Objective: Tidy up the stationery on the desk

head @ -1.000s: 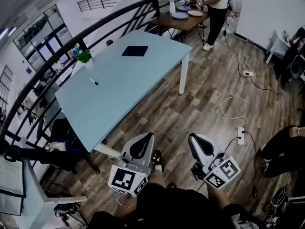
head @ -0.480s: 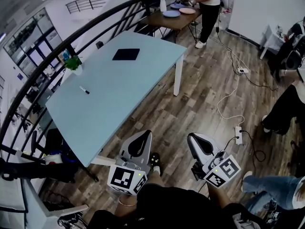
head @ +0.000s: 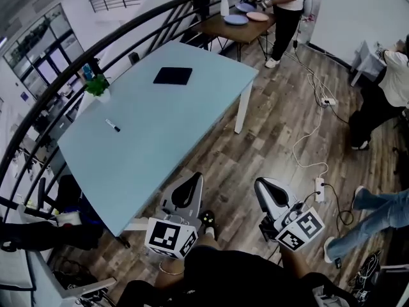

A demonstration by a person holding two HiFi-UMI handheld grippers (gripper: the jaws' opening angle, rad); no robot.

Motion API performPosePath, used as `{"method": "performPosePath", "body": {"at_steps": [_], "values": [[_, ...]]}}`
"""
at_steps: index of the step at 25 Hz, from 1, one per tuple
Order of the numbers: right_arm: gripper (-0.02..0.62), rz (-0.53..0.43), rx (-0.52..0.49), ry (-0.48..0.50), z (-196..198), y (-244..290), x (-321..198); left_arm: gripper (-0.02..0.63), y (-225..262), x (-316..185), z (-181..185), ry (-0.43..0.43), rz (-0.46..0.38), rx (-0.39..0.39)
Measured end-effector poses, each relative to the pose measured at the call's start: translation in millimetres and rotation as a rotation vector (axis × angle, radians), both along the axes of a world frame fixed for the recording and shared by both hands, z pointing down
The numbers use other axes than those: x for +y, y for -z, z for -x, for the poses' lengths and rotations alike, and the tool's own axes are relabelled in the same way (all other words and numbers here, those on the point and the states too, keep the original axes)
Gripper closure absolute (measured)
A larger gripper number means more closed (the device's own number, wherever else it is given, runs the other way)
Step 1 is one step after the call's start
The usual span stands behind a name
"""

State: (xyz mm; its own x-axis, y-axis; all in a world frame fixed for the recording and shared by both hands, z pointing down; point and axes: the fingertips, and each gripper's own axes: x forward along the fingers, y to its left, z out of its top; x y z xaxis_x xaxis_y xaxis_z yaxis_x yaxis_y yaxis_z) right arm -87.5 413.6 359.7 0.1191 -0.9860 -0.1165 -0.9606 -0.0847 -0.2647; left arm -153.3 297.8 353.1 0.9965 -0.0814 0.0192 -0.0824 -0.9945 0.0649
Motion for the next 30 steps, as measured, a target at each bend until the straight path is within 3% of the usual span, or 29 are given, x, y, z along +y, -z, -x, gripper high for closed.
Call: {"method": "performPosePath", "body": {"at_steps": [18, 30], "values": [[0.600, -0.011, 0.002, -0.036, -78, 19, -111, 0.615, 15, -112, -83, -0.049, -0.016, -0.007], [0.600, 0.024, 0.011, -0.030, -105, 16, -191, 0.615, 9, -193, -109, -0.042, 0.012, -0.001]]}}
